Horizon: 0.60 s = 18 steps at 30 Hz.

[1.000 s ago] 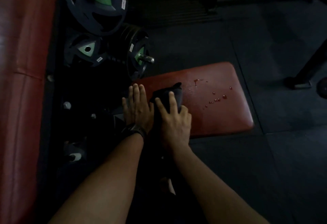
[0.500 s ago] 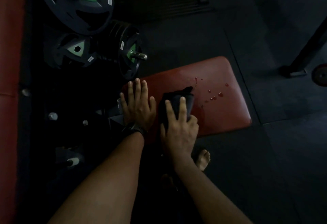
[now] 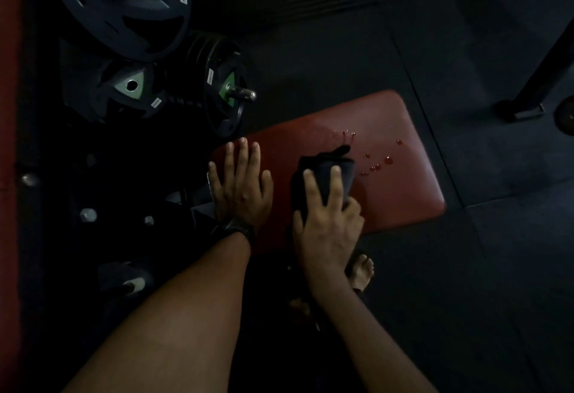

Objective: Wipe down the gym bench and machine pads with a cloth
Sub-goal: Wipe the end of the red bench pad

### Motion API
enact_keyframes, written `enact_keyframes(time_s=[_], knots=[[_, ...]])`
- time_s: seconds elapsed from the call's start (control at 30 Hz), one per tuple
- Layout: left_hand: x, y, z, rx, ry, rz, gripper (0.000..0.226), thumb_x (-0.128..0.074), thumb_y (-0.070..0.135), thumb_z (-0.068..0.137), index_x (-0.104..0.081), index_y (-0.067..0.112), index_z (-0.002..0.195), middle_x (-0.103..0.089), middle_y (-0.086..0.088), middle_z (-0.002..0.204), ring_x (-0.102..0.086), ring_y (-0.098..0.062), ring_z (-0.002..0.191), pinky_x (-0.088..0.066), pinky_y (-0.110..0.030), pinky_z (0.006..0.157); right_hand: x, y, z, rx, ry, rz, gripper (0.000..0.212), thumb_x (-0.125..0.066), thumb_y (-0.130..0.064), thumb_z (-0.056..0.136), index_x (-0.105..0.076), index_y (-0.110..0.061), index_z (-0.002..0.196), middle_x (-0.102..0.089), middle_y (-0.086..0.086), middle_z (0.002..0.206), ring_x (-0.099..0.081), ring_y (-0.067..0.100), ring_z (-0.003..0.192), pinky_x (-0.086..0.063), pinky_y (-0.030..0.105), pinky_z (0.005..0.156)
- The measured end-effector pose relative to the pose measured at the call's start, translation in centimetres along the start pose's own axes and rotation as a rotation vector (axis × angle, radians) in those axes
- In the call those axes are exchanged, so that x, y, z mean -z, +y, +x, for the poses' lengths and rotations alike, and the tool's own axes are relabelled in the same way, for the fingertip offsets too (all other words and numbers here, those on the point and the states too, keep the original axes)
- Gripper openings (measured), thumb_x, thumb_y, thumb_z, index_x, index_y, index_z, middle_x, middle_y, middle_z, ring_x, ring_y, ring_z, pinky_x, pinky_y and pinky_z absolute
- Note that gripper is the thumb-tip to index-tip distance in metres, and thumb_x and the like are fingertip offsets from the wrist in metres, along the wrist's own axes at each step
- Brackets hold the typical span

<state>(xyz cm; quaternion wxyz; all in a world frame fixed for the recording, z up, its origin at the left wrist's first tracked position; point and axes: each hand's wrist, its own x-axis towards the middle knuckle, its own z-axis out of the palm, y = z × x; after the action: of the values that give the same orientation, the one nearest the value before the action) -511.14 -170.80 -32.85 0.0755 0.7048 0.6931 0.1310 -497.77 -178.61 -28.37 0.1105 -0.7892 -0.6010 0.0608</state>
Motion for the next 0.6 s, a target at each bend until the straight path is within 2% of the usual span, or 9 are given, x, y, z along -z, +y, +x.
enact_keyframes(time_s=[0.07, 0.13, 0.2, 0.3, 0.37, 0.43, 0.53, 0.6], knots=[[0.0, -0.1, 0.0, -0.01, 0.011, 0.011, 0.064, -0.032, 0.04, 0.097, -0.039, 0.016, 0.156, -0.032, -0.005, 0.164, -0.022, -0.025, 0.154, -0.013, -0.061, 0.122, -0.2, -0.6, 0.1, 0.152, -0.023, 0.014, 0.074, -0.072, -0.043, 0.083, -0.044, -0.032, 0.151, -0.03, 0.012, 0.162, -0.051, 0.038, 0.109, -0.049, 0.045, 0.075], [0.0, -0.1, -0.1, -0.012, 0.023, 0.008, 0.064, -0.033, 0.039, 0.095, -0.042, 0.017, 0.154, -0.035, -0.006, 0.163, -0.026, -0.026, 0.153, -0.016, -0.06, 0.122, 0.0, -0.2, 2.7, 0.348, -0.047, -0.015, 0.066, -0.066, -0.035, 0.088, -0.045, -0.035, 0.151, -0.031, 0.01, 0.163, -0.052, 0.037, 0.11, -0.049, 0.045, 0.077], [0.1, -0.1, -0.2, -0.008, 0.031, -0.002, 0.064, -0.033, 0.04, 0.095, -0.044, 0.018, 0.153, -0.036, -0.006, 0.162, -0.027, -0.025, 0.153, -0.017, -0.059, 0.122, 0.5, 1.1, 6.2, 0.413, -0.065, -0.066, 0.064, -0.057, -0.031, 0.09, -0.04, -0.039, 0.152, -0.031, 0.008, 0.163, -0.052, 0.037, 0.113, -0.048, 0.046, 0.08], [0.2, 0.0, 0.0, 0.01, 0.013, -0.021, 0.065, -0.031, 0.044, 0.095, -0.041, 0.021, 0.155, -0.032, -0.004, 0.164, -0.022, -0.023, 0.154, -0.011, -0.056, 0.124, 1.1, 3.3, 8.4, 0.164, 0.004, -0.054, 0.068, -0.061, -0.035, 0.088, -0.037, -0.04, 0.152, -0.033, 0.007, 0.161, -0.052, 0.035, 0.112, -0.046, 0.046, 0.082], [0.2, 0.1, -0.1, 0.017, 0.008, -0.023, 0.066, -0.032, 0.044, 0.095, -0.04, 0.021, 0.155, -0.03, -0.003, 0.165, -0.02, -0.022, 0.155, -0.009, -0.056, 0.124, 0.7, 3.5, 6.6, -0.056, 0.046, -0.019, 0.07, -0.061, -0.037, 0.089, -0.035, -0.038, 0.154, -0.029, 0.008, 0.163, -0.05, 0.034, 0.113, -0.045, 0.046, 0.083], [0.2, 0.0, -0.1, 0.014, -0.002, -0.02, 0.067, -0.032, 0.045, 0.094, -0.038, 0.021, 0.156, -0.028, -0.003, 0.166, -0.018, -0.022, 0.155, -0.008, -0.056, 0.125, 0.2, 2.0, 3.5, -0.198, 0.058, -0.011, 0.07, -0.062, -0.037, 0.089, -0.035, -0.036, 0.154, -0.028, 0.01, 0.163, -0.05, 0.035, 0.112, -0.045, 0.046, 0.082], [0.1, -0.3, 0.0, 0.003, 0.015, -0.014, 0.069, -0.035, 0.046, 0.091, -0.04, 0.021, 0.155, -0.03, -0.005, 0.165, -0.023, -0.024, 0.154, -0.012, -0.057, 0.123, -0.3, -0.8, 0.9, -0.146, 0.023, 0.018, 0.071, -0.067, -0.038, 0.085, -0.043, -0.032, 0.151, -0.032, 0.013, 0.161, -0.052, 0.037, 0.107, -0.048, 0.046, 0.077], [0.1, -0.3, 0.1, 0.001, 0.022, -0.014, 0.07, -0.037, 0.045, 0.089, -0.042, 0.02, 0.154, -0.033, -0.006, 0.164, -0.026, -0.026, 0.153, -0.015, -0.059, 0.122, -0.3, -1.5, 1.5, 0.026, 0.001, 0.033, 0.07, -0.069, -0.041, 0.085, -0.046, -0.032, 0.15, -0.033, 0.013, 0.16, -0.052, 0.038, 0.107, -0.049, 0.044, 0.076]])
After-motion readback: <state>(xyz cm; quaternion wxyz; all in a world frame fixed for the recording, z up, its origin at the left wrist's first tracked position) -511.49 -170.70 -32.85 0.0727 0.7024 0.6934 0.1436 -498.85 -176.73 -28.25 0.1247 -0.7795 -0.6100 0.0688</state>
